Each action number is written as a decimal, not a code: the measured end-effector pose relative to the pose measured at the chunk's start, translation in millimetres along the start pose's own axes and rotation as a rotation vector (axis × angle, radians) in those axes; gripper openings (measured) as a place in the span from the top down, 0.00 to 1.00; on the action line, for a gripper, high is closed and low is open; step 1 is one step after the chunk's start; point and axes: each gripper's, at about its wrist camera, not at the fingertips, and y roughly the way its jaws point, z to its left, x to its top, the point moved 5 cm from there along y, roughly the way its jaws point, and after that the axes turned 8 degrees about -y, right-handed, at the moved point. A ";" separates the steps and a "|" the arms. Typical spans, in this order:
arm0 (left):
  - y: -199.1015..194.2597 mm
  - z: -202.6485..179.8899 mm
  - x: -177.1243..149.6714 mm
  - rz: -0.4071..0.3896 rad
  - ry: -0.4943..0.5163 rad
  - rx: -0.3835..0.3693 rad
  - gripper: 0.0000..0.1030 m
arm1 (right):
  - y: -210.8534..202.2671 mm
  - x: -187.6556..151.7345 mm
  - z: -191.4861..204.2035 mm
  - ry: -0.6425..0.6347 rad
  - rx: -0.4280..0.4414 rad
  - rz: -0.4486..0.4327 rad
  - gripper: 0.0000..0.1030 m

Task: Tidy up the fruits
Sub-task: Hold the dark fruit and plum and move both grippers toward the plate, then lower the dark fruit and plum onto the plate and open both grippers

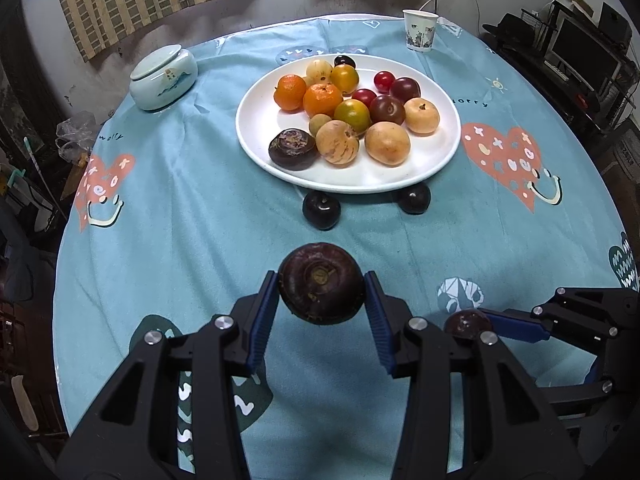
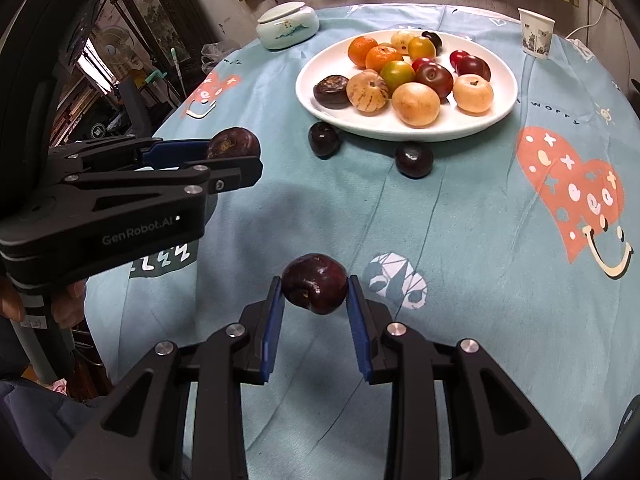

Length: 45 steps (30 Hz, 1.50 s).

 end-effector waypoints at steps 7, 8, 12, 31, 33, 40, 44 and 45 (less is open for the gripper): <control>10.3 -0.7 3.2 0.017 -0.003 -0.006 0.57 | 8.4 -0.2 -3.8 0.009 0.016 0.017 0.69; 11.9 -0.2 3.0 0.020 -0.006 -0.008 0.57 | 9.3 -0.9 -3.9 0.010 0.018 0.019 0.69; 13.9 3.4 2.6 0.026 -0.018 -0.012 0.57 | 10.5 -1.5 -4.7 0.013 0.018 0.023 0.69; 2.3 7.2 79.6 -0.070 -0.059 -0.072 0.57 | -25.7 82.7 -43.6 -0.043 -0.098 -0.137 0.69; 6.0 7.4 106.3 -0.094 -0.074 -0.063 0.57 | -29.7 112.5 -59.9 -0.051 -0.136 -0.177 0.69; 54.3 9.1 163.2 -0.080 -0.120 -0.010 0.57 | 11.4 171.8 -115.2 -0.032 -0.215 -0.156 0.69; 80.4 16.3 175.2 -0.049 -0.142 0.006 0.54 | 37.9 182.9 -137.1 -0.029 -0.244 -0.092 0.68; 85.4 17.6 175.6 -0.035 -0.142 0.007 0.50 | 41.3 184.2 -139.5 -0.029 -0.248 -0.082 0.68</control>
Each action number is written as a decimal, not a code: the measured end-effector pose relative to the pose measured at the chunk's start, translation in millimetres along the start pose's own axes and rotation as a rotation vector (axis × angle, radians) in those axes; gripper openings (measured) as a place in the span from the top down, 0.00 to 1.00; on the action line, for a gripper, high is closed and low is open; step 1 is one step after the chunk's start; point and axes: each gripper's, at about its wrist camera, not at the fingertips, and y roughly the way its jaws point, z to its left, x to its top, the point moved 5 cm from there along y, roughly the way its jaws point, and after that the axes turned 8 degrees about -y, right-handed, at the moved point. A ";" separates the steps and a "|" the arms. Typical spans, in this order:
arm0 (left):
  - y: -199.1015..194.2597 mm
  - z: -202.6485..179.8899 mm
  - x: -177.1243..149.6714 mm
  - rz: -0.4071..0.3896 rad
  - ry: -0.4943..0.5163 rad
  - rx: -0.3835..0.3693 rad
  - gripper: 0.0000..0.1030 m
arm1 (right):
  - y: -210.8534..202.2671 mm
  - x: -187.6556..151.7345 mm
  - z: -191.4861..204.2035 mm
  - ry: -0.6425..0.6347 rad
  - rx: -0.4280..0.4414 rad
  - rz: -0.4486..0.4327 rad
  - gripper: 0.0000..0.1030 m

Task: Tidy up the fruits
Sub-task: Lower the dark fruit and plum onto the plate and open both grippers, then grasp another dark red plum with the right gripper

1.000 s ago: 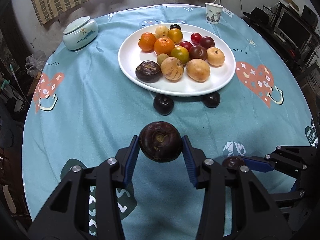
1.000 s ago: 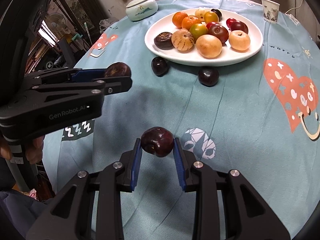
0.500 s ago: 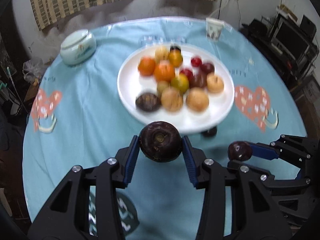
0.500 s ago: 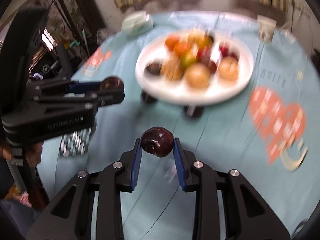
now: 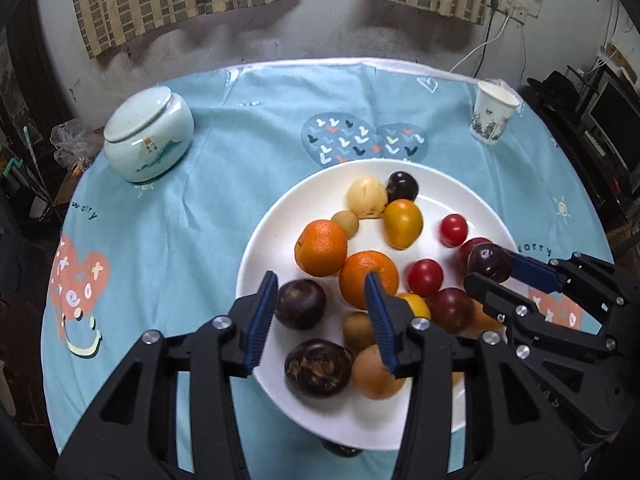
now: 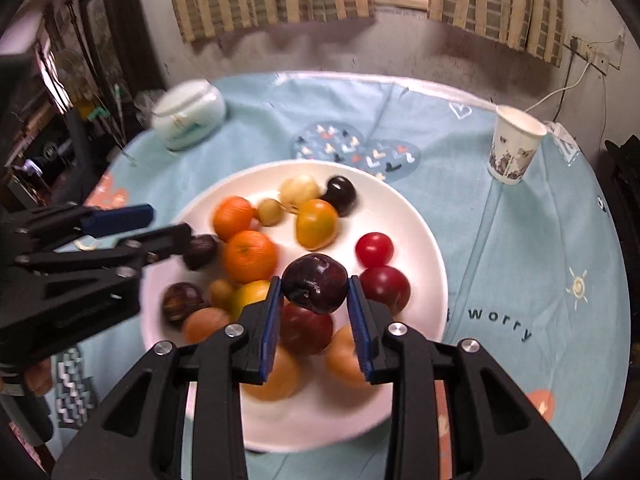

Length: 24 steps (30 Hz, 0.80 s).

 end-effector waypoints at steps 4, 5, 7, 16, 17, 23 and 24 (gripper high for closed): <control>2.6 8.3 1.2 -0.003 -0.022 -0.003 0.46 | 1.7 -0.3 -6.7 -0.001 0.001 -0.010 0.66; 1.9 9.6 1.0 -0.002 -0.026 -0.004 0.46 | -0.4 -0.6 -8.7 0.004 -0.004 -0.014 0.51; -2.6 9.6 -0.4 -0.003 -0.029 -0.015 0.45 | -8.0 1.3 -7.8 0.009 0.007 -0.047 0.30; -70.1 22.0 -37.5 -0.089 0.016 -0.058 0.41 | -66.5 -32.9 13.7 0.017 0.024 -0.117 0.30; -78.7 25.7 -53.7 -0.088 0.027 -0.070 0.40 | -72.4 -52.7 20.2 0.030 0.035 -0.111 0.30; -88.3 44.6 -158.2 0.011 0.041 -0.079 0.33 | -61.6 -136.5 53.7 0.054 0.032 0.000 0.33; -85.3 47.3 -171.3 0.040 0.033 -0.079 0.33 | -56.3 -140.6 55.4 0.060 0.030 0.016 0.34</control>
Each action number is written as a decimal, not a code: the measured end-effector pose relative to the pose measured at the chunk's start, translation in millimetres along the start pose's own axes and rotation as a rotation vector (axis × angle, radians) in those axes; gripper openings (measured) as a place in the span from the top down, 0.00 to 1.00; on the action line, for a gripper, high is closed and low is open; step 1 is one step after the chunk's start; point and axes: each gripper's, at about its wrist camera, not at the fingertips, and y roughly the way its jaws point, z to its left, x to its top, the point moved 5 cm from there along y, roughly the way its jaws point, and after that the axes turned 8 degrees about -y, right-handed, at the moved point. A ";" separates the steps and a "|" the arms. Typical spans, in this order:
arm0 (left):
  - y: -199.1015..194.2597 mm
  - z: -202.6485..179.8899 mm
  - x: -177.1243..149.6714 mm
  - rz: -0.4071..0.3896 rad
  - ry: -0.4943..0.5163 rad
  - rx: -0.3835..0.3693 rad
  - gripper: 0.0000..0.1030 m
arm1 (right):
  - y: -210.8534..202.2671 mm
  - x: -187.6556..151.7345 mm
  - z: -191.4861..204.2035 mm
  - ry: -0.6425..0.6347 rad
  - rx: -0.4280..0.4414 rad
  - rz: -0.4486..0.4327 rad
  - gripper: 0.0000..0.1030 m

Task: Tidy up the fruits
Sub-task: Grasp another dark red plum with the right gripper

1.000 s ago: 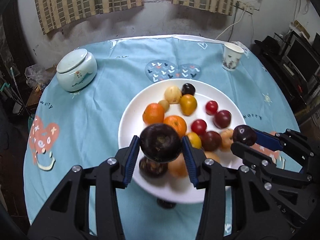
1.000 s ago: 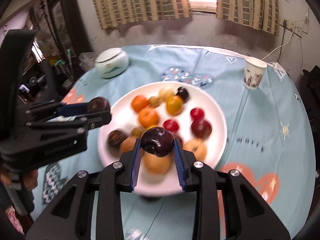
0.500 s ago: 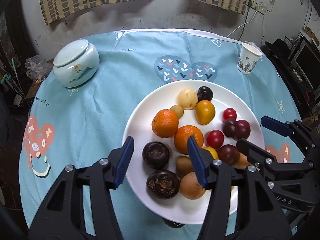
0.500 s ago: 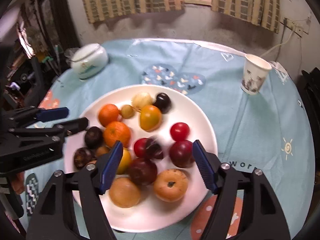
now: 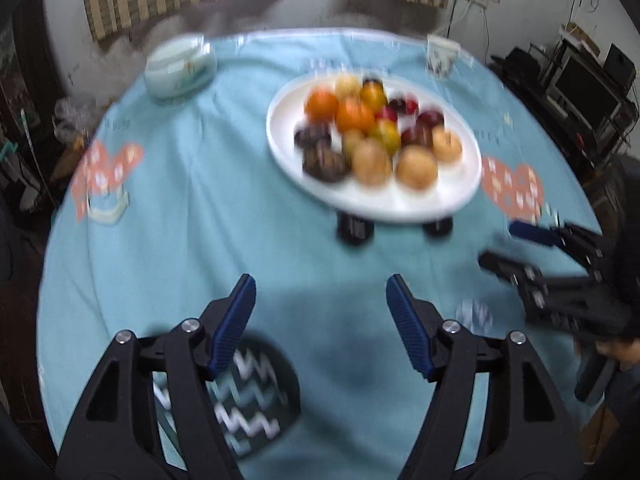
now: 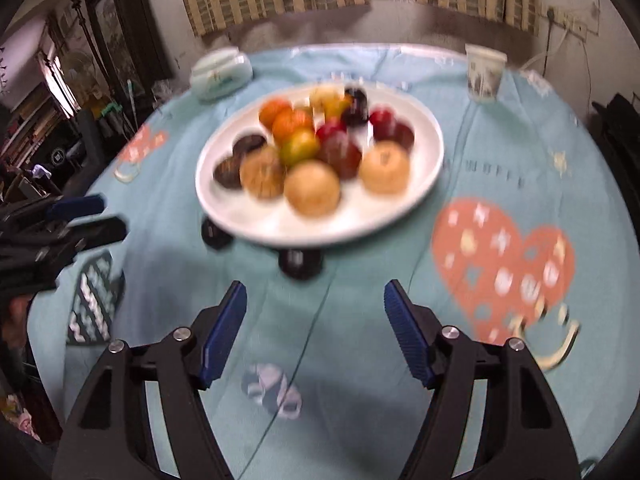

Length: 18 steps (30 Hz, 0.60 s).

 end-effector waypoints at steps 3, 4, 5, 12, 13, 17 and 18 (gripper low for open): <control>8.6 5.0 -32.5 0.079 -0.013 0.006 0.33 | 18.1 0.4 1.3 0.030 -0.004 0.020 0.37; 8.8 5.8 -37.9 0.083 -0.006 0.014 0.33 | 21.0 3.7 2.6 0.035 0.003 0.018 0.40; 7.8 6.8 -40.9 0.083 -0.003 0.016 0.33 | 23.6 4.2 2.7 0.039 0.007 0.013 0.42; -5.1 12.8 -34.0 0.057 -0.036 0.017 0.33 | 49.4 25.4 6.3 0.040 0.010 0.031 0.44; -5.2 13.1 -34.7 0.059 -0.039 0.019 0.33 | 53.5 26.6 6.9 0.033 -0.001 0.043 0.48; -1.9 9.7 -33.5 0.063 -0.044 0.019 0.33 | 50.1 29.7 12.4 -0.019 0.000 0.067 0.71; -0.5 8.3 -31.7 0.060 -0.045 0.020 0.33 | 46.8 29.1 13.5 -0.028 0.007 0.066 0.71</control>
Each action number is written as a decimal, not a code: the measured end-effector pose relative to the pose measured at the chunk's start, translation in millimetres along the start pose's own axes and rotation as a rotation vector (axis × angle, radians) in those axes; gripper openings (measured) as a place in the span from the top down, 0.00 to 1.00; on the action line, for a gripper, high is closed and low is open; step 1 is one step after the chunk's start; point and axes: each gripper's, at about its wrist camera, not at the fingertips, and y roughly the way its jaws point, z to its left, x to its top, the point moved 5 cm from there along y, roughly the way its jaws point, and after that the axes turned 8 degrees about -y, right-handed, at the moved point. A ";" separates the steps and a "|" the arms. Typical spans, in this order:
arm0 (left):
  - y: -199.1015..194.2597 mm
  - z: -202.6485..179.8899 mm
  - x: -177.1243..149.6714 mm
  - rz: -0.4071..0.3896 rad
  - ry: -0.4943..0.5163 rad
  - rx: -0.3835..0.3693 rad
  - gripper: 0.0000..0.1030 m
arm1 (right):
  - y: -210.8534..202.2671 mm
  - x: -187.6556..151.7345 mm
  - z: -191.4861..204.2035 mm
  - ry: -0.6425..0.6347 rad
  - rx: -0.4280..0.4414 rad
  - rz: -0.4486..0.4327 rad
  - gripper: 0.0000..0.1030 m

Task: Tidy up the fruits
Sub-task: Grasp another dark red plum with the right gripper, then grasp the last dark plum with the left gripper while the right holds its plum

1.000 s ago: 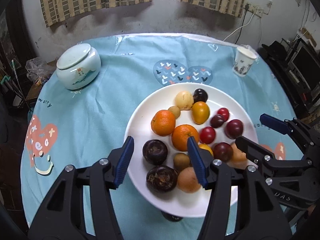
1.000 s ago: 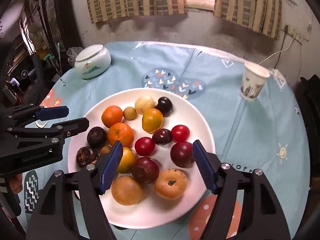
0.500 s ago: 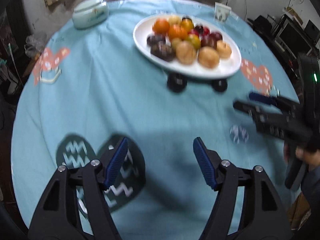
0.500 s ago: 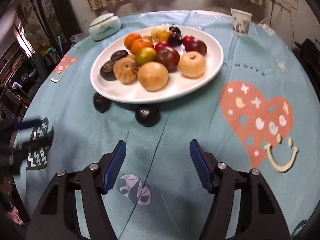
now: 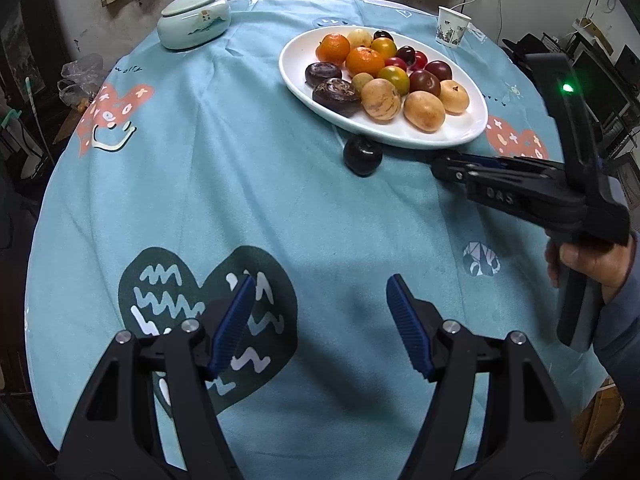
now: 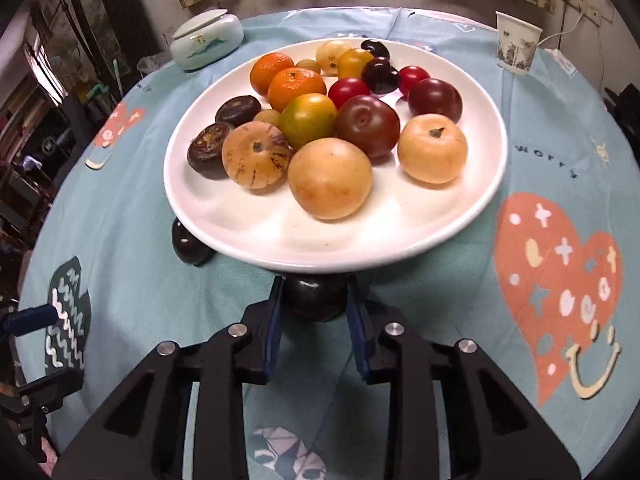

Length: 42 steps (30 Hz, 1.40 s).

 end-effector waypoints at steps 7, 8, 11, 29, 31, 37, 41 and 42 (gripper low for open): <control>11.4 -15.4 18.8 -0.044 -0.001 -0.020 0.33 | -40.7 -37.7 5.7 0.068 0.113 -0.024 0.71; 16.3 -16.1 23.2 -0.050 -0.011 -0.019 0.33 | -43.7 -45.8 7.2 0.077 0.119 -0.018 0.71; 30.0 -18.2 35.3 -0.066 -0.037 -0.018 0.33 | -47.9 -64.1 10.7 0.103 0.132 0.006 0.71; 80.8 -35.6 82.5 -0.040 -0.003 -0.001 0.41 | -43.4 -74.2 26.7 0.102 0.186 0.041 0.71; 83.1 -37.5 82.0 -0.035 0.004 -0.004 0.46 | -43.6 -74.0 26.3 0.105 0.185 0.041 0.71; 84.1 -50.2 80.2 -0.025 0.056 -0.012 0.68 | -43.2 -74.4 25.1 0.108 0.181 0.044 0.71; 81.2 -51.5 76.0 -0.021 0.064 -0.010 0.68 | -43.5 -73.9 26.0 0.106 0.180 0.042 0.71; 79.7 -52.0 74.3 -0.019 0.068 -0.007 0.68 | -44.1 -73.9 26.2 0.105 0.180 0.041 0.71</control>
